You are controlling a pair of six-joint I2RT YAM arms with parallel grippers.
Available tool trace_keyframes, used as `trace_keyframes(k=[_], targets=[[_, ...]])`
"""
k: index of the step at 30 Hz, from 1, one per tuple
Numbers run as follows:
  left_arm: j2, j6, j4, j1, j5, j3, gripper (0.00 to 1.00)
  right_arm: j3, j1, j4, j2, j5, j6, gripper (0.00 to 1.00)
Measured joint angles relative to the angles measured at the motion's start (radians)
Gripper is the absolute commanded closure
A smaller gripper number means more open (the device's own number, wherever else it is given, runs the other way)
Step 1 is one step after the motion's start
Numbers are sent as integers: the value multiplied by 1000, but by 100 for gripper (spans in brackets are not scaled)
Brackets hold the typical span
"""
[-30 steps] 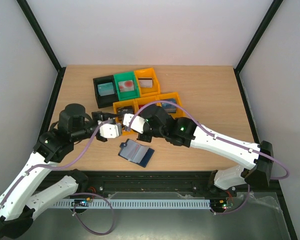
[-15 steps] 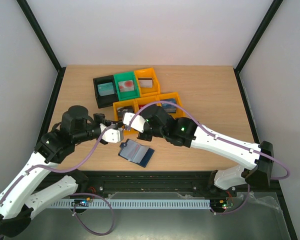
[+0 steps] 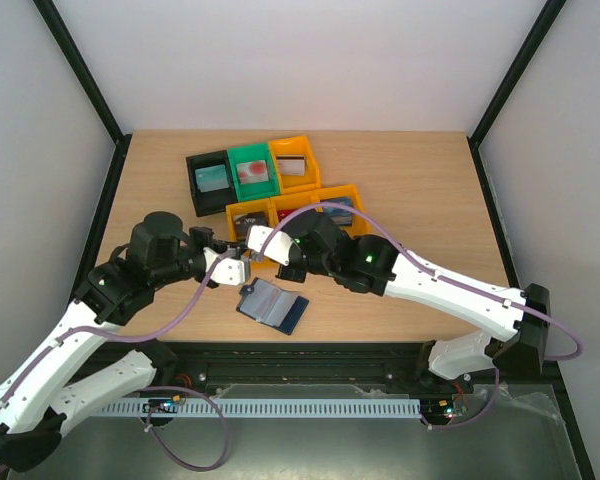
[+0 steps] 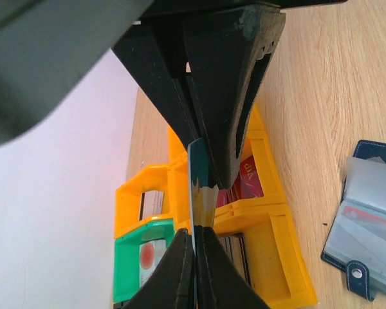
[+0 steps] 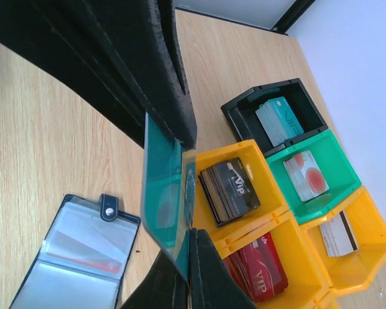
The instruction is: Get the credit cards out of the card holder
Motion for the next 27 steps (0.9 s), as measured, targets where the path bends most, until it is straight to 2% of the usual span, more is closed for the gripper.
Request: trace_keyframes(k=[1, 5, 9, 16, 21, 27], targets=[[0, -6, 3, 0, -2, 0, 98, 0, 0, 1, -2, 1, 0, 92], [1, -24, 47, -4, -40, -18, 98, -32, -2, 58, -29, 34, 13, 42], [42, -16, 110, 42, -140, -64, 98, -142, -60, 159, -132, 33, 65, 3], [320, 81, 290, 337, -199, -71, 98, -221, -356, 325, -256, 9, 238, 1], [552, 155, 439, 439, -207, -44, 98, -222, -434, 394, -222, -14, 323, 1], [772, 169, 650, 506, -171, 10, 98, -243, -526, 426, -170, -80, 364, 1]])
